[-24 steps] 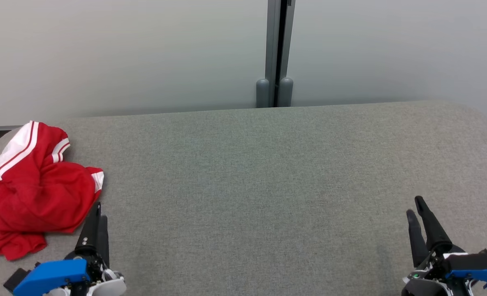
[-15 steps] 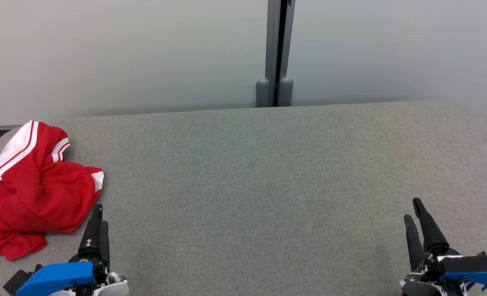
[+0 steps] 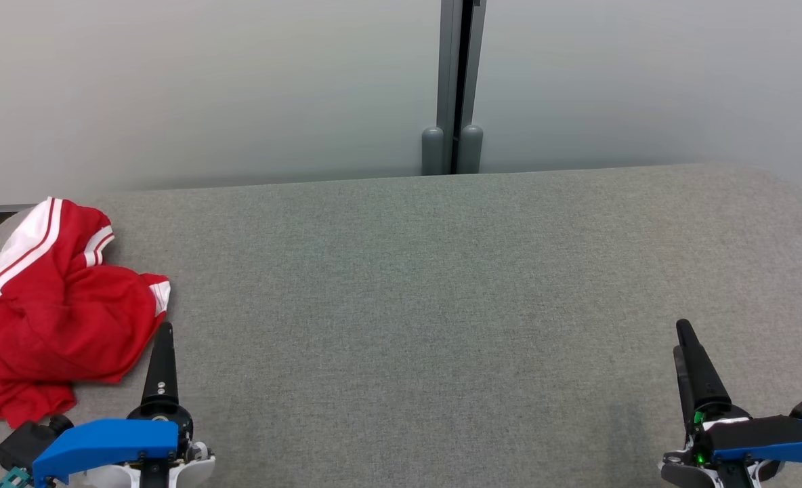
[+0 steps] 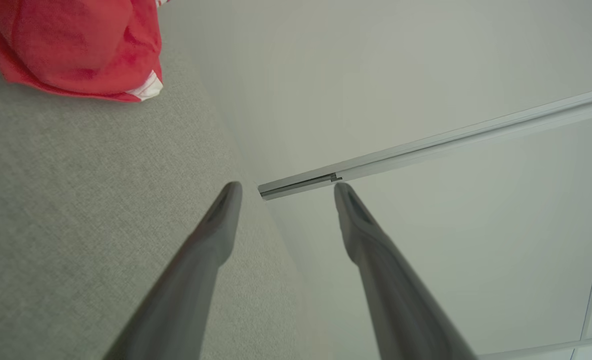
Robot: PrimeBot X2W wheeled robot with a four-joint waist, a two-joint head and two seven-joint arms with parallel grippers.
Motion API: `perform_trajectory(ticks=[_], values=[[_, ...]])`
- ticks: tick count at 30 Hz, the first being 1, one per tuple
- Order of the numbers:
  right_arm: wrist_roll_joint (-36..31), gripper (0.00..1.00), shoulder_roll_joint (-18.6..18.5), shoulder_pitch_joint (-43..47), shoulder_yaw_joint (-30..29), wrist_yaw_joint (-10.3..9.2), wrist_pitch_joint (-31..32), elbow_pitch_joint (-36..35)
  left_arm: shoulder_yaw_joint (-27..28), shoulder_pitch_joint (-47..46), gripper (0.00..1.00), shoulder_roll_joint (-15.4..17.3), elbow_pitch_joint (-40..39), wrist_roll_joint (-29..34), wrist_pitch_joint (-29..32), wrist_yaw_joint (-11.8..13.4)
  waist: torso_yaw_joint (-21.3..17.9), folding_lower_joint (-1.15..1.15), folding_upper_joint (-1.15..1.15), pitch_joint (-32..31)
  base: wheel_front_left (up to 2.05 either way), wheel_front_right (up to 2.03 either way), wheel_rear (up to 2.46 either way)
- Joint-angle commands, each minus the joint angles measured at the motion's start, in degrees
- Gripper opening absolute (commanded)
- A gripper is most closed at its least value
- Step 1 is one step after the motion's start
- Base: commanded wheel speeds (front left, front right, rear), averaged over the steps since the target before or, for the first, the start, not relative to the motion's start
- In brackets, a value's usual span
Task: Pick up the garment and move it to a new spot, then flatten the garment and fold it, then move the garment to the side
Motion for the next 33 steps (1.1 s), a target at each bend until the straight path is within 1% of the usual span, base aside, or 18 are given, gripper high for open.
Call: perform_trajectory(ticks=[1,4,5,14,26,33], values=[[-1.8,1.00,-0.3,-0.2,0.1,0.05,-0.7,-1.3,-0.5,-1.2,1.00,0.4,-1.5,2.5,-0.7,0.4,0.0,0.00,0.00,0.0,0.00,0.00,0.00],[-5.5,1.00,-0.3,0.0,0.3,0.05,-1.7,-1.8,-1.4,-1.0,1.00,0.5,-2.2,7.5,-1.6,1.5,0.0,0.00,0.00,0.1,0.00,0.00,0.00],[-5.5,1.00,-0.3,0.0,0.3,0.05,-1.7,-1.8,-1.4,-1.0,1.00,0.5,-2.2,7.5,-1.6,1.5,0.0,0.00,0.00,0.1,0.00,0.00,0.00],[-13.7,1.00,-0.3,0.3,1.0,0.07,-3.6,-2.6,-3.2,-0.8,1.00,0.5,-2.6,17.4,-3.6,3.5,0.0,0.00,0.00,0.2,0.00,0.00,0.00],[-23.7,1.00,-0.4,0.9,1.6,0.08,-5.9,-3.0,-4.9,-0.1,1.00,0.6,-1.7,29.9,-5.9,4.9,0.1,0.00,0.00,0.2,0.00,0.00,0.00],[-28.9,1.00,-0.4,1.3,1.9,0.09,-7.2,-2.5,-5.5,0.4,1.00,0.7,-1.6,36.0,-7.1,5.8,0.3,0.00,0.00,0.0,0.00,0.00,0.00]])
